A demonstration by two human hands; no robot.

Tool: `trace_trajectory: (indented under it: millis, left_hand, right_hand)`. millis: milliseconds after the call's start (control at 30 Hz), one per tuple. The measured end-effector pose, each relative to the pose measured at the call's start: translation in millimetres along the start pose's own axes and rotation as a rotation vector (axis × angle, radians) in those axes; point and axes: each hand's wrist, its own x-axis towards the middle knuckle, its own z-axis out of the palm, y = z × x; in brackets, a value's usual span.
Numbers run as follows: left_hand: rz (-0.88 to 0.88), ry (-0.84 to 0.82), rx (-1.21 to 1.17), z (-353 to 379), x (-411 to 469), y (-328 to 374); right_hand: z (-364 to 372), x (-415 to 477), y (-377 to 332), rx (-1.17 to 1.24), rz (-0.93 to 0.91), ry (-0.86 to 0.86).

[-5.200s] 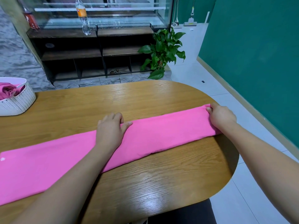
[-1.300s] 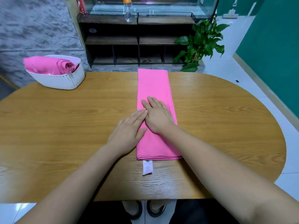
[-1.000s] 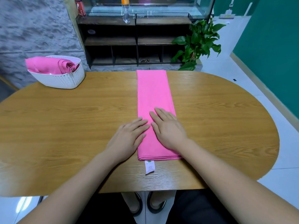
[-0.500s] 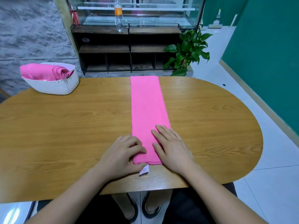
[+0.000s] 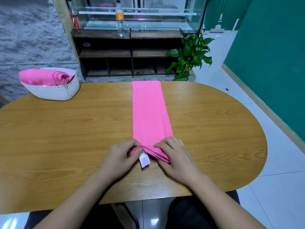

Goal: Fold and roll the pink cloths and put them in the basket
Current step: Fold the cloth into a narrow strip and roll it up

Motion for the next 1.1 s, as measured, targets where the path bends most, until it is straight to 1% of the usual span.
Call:
trace_trajectory:
  millis: [67,133,267,367,467,667,733,833,933,1100]
  left_hand:
    - [0.013,-0.004,0.005,1,1,0]
    - [0.065,-0.029,0.021,2,-1,1]
    - [0.156,-0.117,0.089,2,-4,1]
    - [0.188,-0.09,0.099,1,-1,-2]
    - [0.102,-0.041,0.034,2,-1,-9]
    - [-0.1,0.081,-0.063,2,-3,-13]
    - [-0.163,0.121,-0.074,1,-3,-16]
    - [-0.209,0.122,-0.084,2,-2,-18]
    - [-0.237,0.111,-0.076,4,-1,-17]
    - [-0.209,0.168,-0.016,5,1,-14]
  right_hand:
    - [1,-1,6,0.06,0.034,0.052]
    - [2,-4,8,0.14,0.07,0.089]
    - [0,-8,6,0.223,0.184,0.131]
    - [-2,-7,4,0.286,0.28,0.208]
    - [-4,-6,3,0.292,0.266,0.231]
    - [-5,-3,-1,0.166,0.083,0.175]
    - [-4,-5,-1,0.226,0.131,0.172]
    - [-4,-5,2,0.342,0.268,0.249]
    - [-4,-1,2,0.333,0.294,0.265]
    - [-1,2,4,0.265,0.322,0.278]
